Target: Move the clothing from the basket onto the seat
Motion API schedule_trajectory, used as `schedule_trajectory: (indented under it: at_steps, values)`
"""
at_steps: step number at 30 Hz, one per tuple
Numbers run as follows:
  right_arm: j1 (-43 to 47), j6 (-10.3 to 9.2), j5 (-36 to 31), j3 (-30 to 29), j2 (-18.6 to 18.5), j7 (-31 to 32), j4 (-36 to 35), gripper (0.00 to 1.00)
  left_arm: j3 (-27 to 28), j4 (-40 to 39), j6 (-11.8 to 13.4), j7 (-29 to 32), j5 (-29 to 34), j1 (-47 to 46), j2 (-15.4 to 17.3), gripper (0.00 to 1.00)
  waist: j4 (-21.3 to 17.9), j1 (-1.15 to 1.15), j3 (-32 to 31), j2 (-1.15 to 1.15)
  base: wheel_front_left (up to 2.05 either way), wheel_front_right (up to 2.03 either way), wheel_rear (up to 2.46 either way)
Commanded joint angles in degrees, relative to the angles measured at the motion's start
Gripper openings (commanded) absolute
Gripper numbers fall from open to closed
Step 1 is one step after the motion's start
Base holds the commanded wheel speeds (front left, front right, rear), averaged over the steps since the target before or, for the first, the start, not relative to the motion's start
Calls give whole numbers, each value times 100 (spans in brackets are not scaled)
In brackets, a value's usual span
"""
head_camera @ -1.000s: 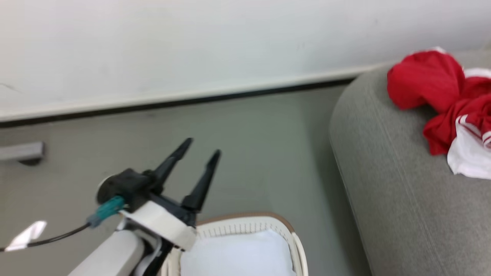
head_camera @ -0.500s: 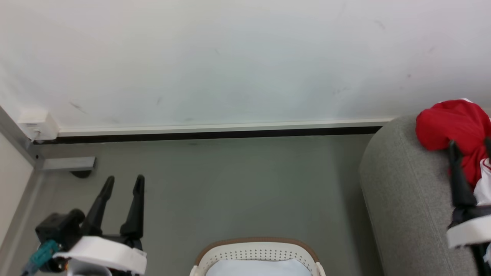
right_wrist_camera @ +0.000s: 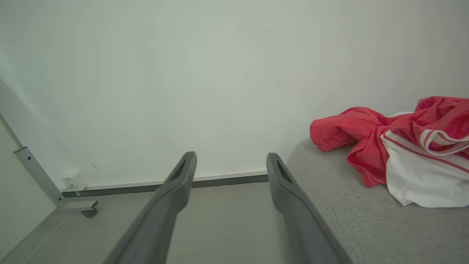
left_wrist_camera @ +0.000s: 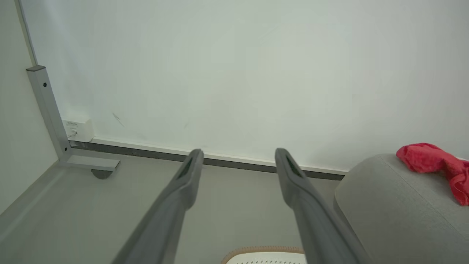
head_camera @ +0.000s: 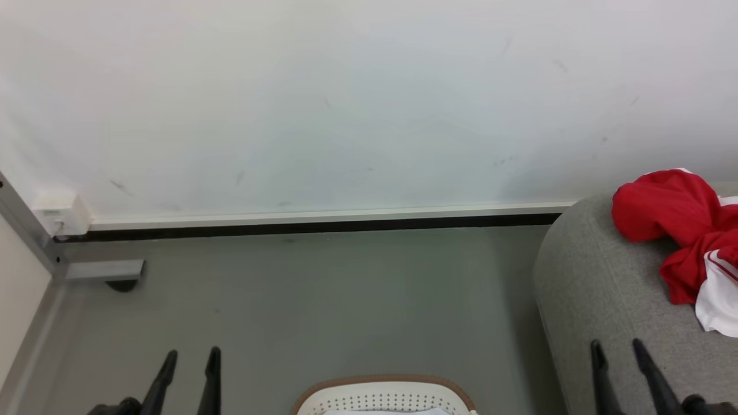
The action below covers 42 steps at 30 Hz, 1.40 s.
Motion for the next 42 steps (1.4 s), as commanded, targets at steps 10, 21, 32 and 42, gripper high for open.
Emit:
schedule_trajectory:
  at_steps: [10, 21, 32, 42]
  values:
    - [-68, -13, -250, 420, -1, -176, 265, 100, 448, 176, -430, -2, 732, 161, -514, 100, -26, 1, -56, 0, 0, 0, 0]
    - [-210, -13, -357, 487, 45, -223, 237, 100, 778, 207, -635, -2, 1040, 101, -727, 100, -110, 1, -65, 0, 0, 0, 0]
    - [-64, 1, -305, 560, 105, -170, 427, 0, 855, 448, -686, 11, 1050, 152, -872, 0, -137, 1, -68, 0, 0, 0, 0]
    - [-183, 0, 782, 428, 63, 65, 435, 0, 973, 513, -714, 320, 12, -31, -909, 0, -124, 1, -49, 0, 0, 0, 0]
